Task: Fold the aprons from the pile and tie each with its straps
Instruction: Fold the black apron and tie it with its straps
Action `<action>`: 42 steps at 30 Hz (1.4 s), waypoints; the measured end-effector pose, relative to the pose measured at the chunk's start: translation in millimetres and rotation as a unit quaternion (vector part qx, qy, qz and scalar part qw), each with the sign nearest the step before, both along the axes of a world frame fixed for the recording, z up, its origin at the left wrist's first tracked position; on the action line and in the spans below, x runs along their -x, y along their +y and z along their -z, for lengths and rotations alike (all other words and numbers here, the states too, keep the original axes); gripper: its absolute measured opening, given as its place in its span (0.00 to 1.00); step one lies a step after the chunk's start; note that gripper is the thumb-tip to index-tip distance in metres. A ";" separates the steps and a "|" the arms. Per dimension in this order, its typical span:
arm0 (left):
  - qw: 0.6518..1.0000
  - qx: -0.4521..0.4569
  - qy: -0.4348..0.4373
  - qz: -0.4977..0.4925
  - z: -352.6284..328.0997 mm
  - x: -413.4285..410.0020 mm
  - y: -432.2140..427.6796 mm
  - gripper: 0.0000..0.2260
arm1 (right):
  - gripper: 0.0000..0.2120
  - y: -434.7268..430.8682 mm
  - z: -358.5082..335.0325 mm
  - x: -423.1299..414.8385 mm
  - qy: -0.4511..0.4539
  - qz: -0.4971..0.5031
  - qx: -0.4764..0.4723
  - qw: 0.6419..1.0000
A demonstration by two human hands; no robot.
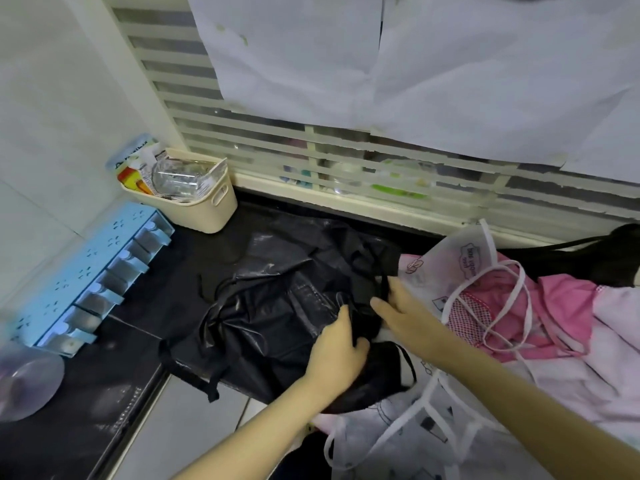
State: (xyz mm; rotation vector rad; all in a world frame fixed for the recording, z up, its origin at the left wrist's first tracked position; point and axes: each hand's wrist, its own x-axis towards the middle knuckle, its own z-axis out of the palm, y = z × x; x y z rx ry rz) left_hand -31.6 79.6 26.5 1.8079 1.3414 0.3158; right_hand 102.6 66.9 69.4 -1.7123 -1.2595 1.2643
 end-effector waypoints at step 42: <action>0.898 -0.130 -0.067 -0.416 -67.4 229.3 -170.9 0.09 | 0.09 -100.6 -47.8 123.4 -0.214 -0.369 -0.212 0.879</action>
